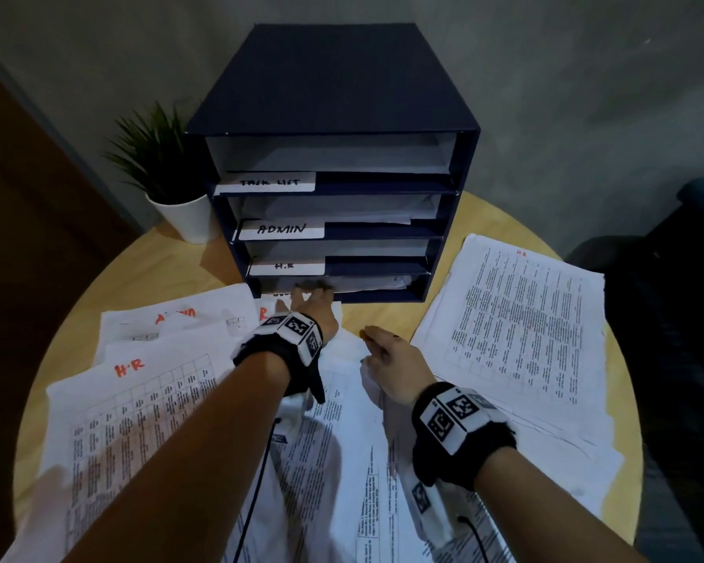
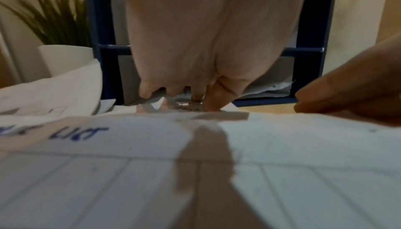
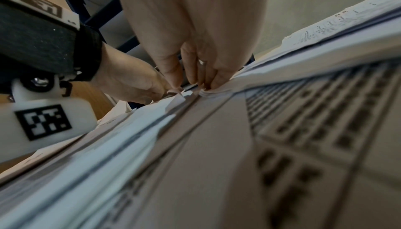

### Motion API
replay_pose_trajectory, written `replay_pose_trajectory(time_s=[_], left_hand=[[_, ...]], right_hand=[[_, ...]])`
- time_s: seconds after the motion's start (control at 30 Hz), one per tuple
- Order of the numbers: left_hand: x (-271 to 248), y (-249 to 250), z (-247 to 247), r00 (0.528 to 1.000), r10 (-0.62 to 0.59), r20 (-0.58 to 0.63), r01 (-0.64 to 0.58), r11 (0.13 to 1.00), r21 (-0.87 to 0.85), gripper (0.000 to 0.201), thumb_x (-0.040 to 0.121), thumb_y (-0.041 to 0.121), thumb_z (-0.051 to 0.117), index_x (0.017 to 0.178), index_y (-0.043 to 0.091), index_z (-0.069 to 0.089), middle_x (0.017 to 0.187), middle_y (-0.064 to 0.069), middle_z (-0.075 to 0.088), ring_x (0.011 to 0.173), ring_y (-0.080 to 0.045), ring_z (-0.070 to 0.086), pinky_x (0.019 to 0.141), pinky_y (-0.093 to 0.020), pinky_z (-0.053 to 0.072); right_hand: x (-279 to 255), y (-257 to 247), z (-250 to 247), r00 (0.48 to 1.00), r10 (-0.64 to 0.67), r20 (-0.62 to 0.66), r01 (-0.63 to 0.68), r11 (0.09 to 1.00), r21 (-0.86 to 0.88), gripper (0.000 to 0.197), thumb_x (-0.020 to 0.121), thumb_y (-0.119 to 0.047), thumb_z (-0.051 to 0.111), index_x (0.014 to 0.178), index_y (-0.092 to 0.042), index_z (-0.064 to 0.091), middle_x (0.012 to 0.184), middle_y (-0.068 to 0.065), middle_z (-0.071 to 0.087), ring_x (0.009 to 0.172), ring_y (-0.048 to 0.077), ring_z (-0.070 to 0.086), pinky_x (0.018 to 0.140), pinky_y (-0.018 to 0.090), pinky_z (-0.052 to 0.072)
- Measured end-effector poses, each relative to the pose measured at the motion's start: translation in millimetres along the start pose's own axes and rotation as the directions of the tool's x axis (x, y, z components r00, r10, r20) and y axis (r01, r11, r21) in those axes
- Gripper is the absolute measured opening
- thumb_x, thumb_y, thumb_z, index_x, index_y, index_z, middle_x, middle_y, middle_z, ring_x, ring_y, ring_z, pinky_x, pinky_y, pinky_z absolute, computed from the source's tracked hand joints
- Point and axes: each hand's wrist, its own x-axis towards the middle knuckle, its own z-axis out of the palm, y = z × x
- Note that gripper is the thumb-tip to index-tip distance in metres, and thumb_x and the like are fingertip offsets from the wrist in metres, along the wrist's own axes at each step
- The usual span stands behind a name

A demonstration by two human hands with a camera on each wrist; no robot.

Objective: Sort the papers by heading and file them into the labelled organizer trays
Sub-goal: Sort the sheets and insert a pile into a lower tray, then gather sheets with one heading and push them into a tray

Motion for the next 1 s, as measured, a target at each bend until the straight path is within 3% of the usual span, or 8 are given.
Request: replay_pose_trajectory(time_s=[0.33, 0.47, 0.53, 0.63, 0.77, 0.8, 0.9, 1.0], left_hand=[[-2, 8, 3, 0.998, -0.005, -0.068, 0.007, 1.0, 0.023, 0.064, 0.093, 0.004, 0.032, 0.151, 0.018, 0.009, 0.16, 0.001, 0.006, 0.149, -0.026, -0.002, 0.117, -0.057, 0.0], [-20, 12, 15, 0.993, 0.08, -0.089, -0.077, 0.996, 0.036, 0.066, 0.092, 0.003, 0.033, 0.152, 0.021, 0.01, 0.161, 0.004, -0.002, 0.149, -0.021, -0.009, 0.117, -0.055, -0.006], [-29, 16, 21, 0.989, 0.117, -0.095, -0.116, 0.993, 0.021, 0.06, 0.093, 0.005, 0.033, 0.15, 0.022, 0.021, 0.161, 0.003, 0.003, 0.149, -0.021, -0.008, 0.118, -0.053, -0.006], [-37, 25, 32, 0.975, 0.153, -0.162, -0.171, 0.98, -0.103, 0.05, 0.093, 0.007, 0.037, 0.139, 0.024, 0.043, 0.156, 0.0, 0.023, 0.148, -0.019, 0.008, 0.121, -0.047, 0.0], [-48, 47, 38, 0.937, 0.173, -0.302, -0.26, 0.924, -0.279, 0.039, 0.09, 0.003, 0.043, 0.121, 0.013, 0.063, 0.136, -0.006, 0.053, 0.129, -0.022, 0.044, 0.114, -0.035, 0.03], [-51, 54, 38, 0.945, 0.171, -0.279, -0.256, 0.917, -0.306, 0.038, 0.09, 0.003, 0.043, 0.121, 0.012, 0.063, 0.135, -0.007, 0.053, 0.128, -0.024, 0.045, 0.113, -0.034, 0.033], [-53, 75, 40, 0.976, 0.145, -0.162, -0.189, 0.935, -0.301, 0.04, 0.093, 0.009, 0.039, 0.13, 0.011, 0.055, 0.14, -0.011, 0.046, 0.132, -0.028, 0.039, 0.112, -0.037, 0.033], [-45, 93, 42, 0.989, 0.097, -0.111, -0.124, 0.957, -0.264, 0.041, 0.093, 0.017, 0.04, 0.132, 0.011, 0.052, 0.139, -0.01, 0.045, 0.128, -0.03, 0.043, 0.108, -0.04, 0.037]], right_hand=[[-15, -9, -5, 0.999, 0.005, -0.037, 0.004, 0.975, 0.222, 0.049, 0.093, 0.005, 0.042, 0.141, -0.006, 0.039, 0.147, 0.006, 0.042, 0.133, 0.017, 0.045, 0.108, 0.02, 0.036], [-31, -12, -17, 0.983, 0.082, -0.166, -0.006, 0.91, 0.415, 0.04, 0.095, 0.005, 0.041, 0.131, -0.007, 0.052, 0.122, 0.001, 0.057, 0.1, 0.021, 0.064, 0.08, 0.014, 0.053], [-38, -10, -25, 0.97, 0.138, -0.199, -0.023, 0.871, 0.491, 0.041, 0.094, 0.005, 0.041, 0.13, -0.008, 0.053, 0.114, 0.0, 0.061, 0.1, 0.015, 0.065, 0.074, 0.009, 0.05], [-48, -5, -41, 0.942, 0.177, -0.286, -0.032, 0.894, 0.447, 0.038, 0.093, 0.007, 0.041, 0.126, -0.005, 0.055, 0.107, 0.0, 0.06, 0.098, 0.007, 0.058, 0.072, 0.002, 0.044], [-49, 13, -60, 0.857, 0.297, -0.422, -0.094, 0.894, 0.439, 0.032, 0.095, 0.001, 0.043, 0.121, -0.005, 0.059, 0.122, 0.007, 0.059, 0.099, 0.013, 0.06, 0.072, 0.0, 0.042], [-48, 19, -64, 0.827, 0.336, -0.451, -0.126, 0.893, 0.433, 0.031, 0.095, -0.001, 0.045, 0.122, -0.005, 0.059, 0.125, 0.007, 0.057, 0.1, 0.014, 0.06, 0.076, 0.001, 0.044], [-44, 45, -73, 0.766, 0.437, -0.472, -0.295, 0.891, 0.346, 0.034, 0.095, -0.011, 0.049, 0.128, -0.006, 0.056, 0.144, 0.015, 0.044, 0.132, 0.028, 0.043, 0.107, 0.03, 0.036], [-43, 60, -78, 0.785, 0.479, -0.393, -0.441, 0.877, 0.189, 0.033, 0.092, -0.007, 0.047, 0.124, -0.004, 0.057, 0.14, 0.02, 0.042, 0.135, 0.033, 0.036, 0.107, 0.038, 0.035]])
